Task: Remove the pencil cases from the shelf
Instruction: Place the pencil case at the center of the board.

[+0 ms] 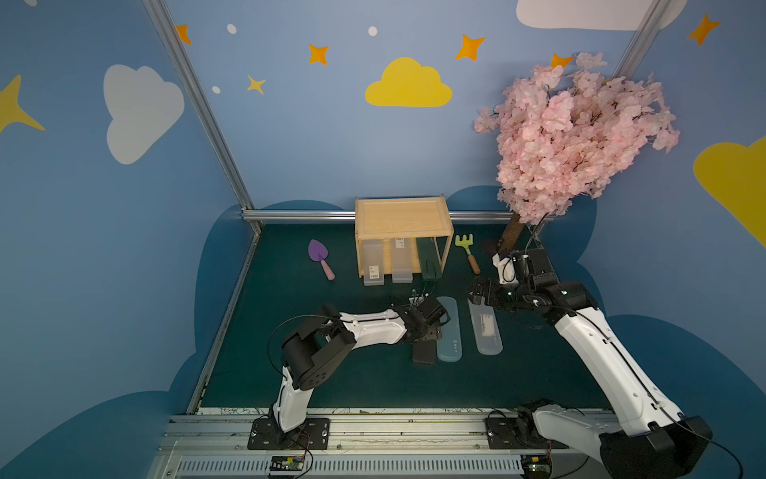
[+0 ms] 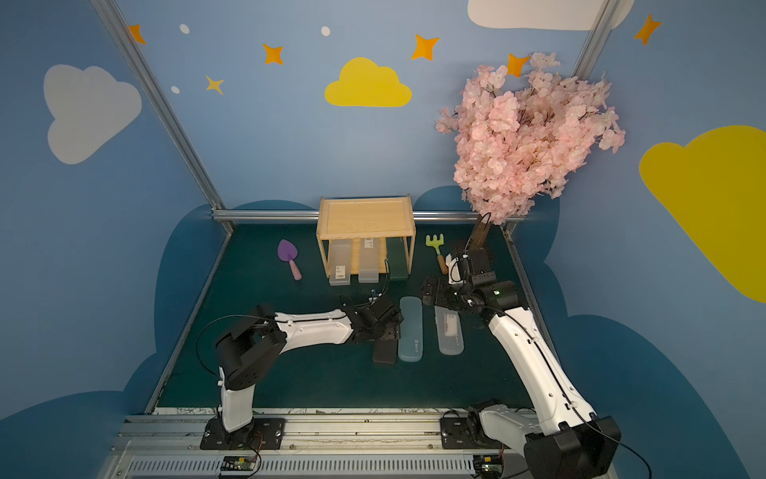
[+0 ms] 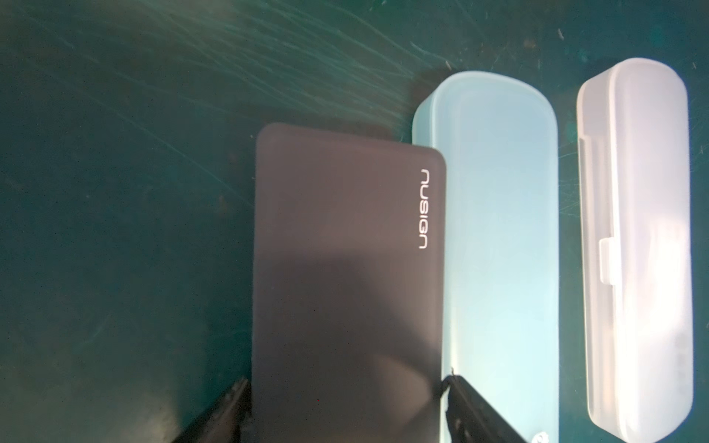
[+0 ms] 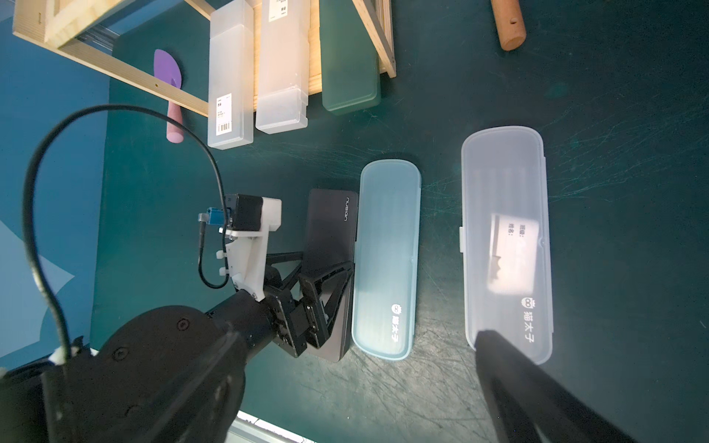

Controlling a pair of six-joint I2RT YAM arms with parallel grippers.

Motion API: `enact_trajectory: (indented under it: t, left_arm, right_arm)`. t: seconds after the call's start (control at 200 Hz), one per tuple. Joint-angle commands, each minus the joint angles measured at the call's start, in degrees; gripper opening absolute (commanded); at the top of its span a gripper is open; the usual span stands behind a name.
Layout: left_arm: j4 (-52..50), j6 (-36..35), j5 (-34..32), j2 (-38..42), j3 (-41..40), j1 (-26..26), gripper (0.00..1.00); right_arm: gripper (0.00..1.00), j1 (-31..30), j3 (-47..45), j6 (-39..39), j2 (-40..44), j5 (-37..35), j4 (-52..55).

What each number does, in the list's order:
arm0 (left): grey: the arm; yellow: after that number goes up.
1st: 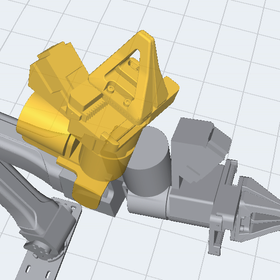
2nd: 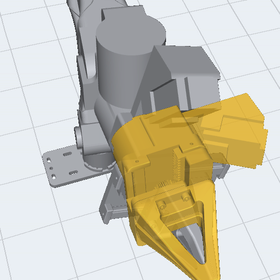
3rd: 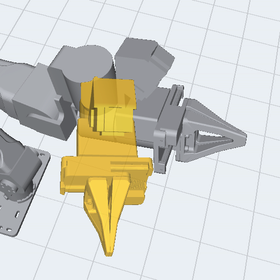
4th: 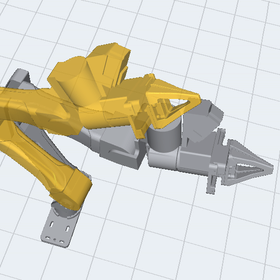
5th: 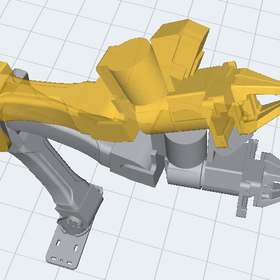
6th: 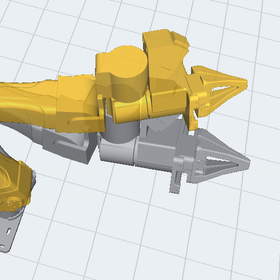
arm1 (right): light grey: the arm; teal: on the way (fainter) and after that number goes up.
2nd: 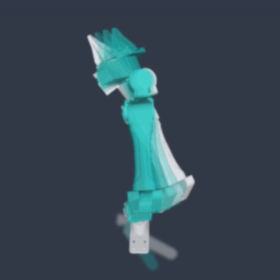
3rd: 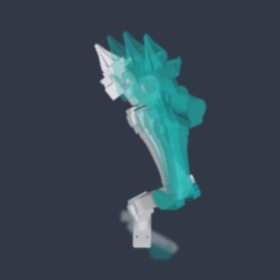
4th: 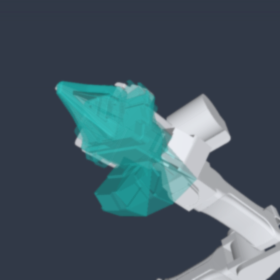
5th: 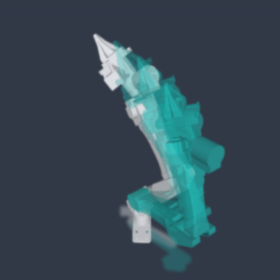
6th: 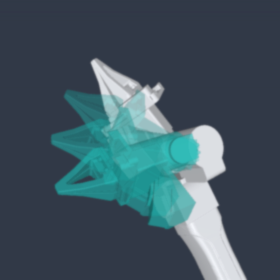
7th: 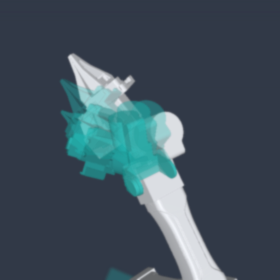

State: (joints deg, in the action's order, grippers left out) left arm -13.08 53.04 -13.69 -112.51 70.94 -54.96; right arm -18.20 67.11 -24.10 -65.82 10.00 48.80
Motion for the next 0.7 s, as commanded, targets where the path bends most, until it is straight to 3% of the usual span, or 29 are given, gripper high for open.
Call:
enact_trajectory:
  t: [0.0,0.531,0.696]
  left_arm:
    - [-2.08,0.92,0.44,-2.59,-1.43,0.95,0.81]
    - [-3.71,2.42,-1.3,0.22,-6.77,3.61,0.81]
    - [-2.14,-1.67,-1.74,4.64,-7.73,3.22,0.86]
  right_arm:
    - [0.98,0.4,-0.43,0.59,1.22,0.81,0.86]
    - [0.98,0.93,-0.4,0.12,1.83,1.77,0.56]
    - [0.98,0.97,-0.48,0.04,2.12,1.86,0.38]
